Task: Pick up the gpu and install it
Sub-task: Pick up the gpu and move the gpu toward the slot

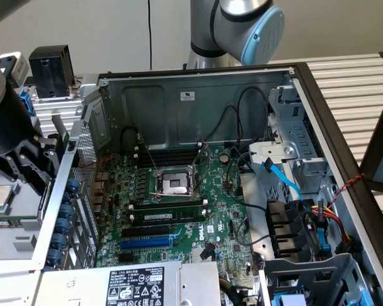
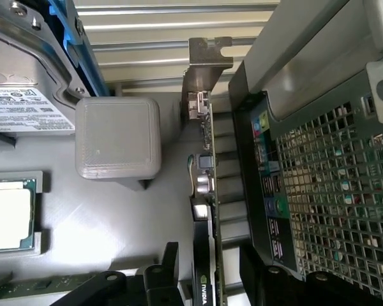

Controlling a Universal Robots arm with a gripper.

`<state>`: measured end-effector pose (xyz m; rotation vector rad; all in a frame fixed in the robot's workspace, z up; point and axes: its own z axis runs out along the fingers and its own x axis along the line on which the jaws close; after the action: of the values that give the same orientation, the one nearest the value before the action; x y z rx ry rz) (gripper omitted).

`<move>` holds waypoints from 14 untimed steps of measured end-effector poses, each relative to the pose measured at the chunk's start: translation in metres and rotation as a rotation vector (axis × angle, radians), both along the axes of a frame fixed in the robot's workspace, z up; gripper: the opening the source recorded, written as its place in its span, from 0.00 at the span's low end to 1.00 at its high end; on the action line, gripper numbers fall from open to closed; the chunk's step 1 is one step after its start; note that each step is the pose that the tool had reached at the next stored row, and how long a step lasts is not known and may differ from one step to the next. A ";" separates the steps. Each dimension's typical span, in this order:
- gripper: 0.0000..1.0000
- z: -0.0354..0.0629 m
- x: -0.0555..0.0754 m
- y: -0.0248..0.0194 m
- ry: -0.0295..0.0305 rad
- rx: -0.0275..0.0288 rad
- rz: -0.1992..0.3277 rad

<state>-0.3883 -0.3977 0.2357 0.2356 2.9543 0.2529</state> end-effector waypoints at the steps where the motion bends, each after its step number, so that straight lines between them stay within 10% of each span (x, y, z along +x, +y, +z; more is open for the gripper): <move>1: 0.51 0.0000 0.000 0.0000 -0.0001 0.0001 -0.009; 8: 0.51 0.0002 0.000 0.0002 0.0013 0.0061 -0.033; 14: 0.51 -0.0002 -0.001 0.0018 0.0159 0.0127 -0.032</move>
<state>-0.3894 -0.3960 0.2354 0.2878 2.9627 0.2669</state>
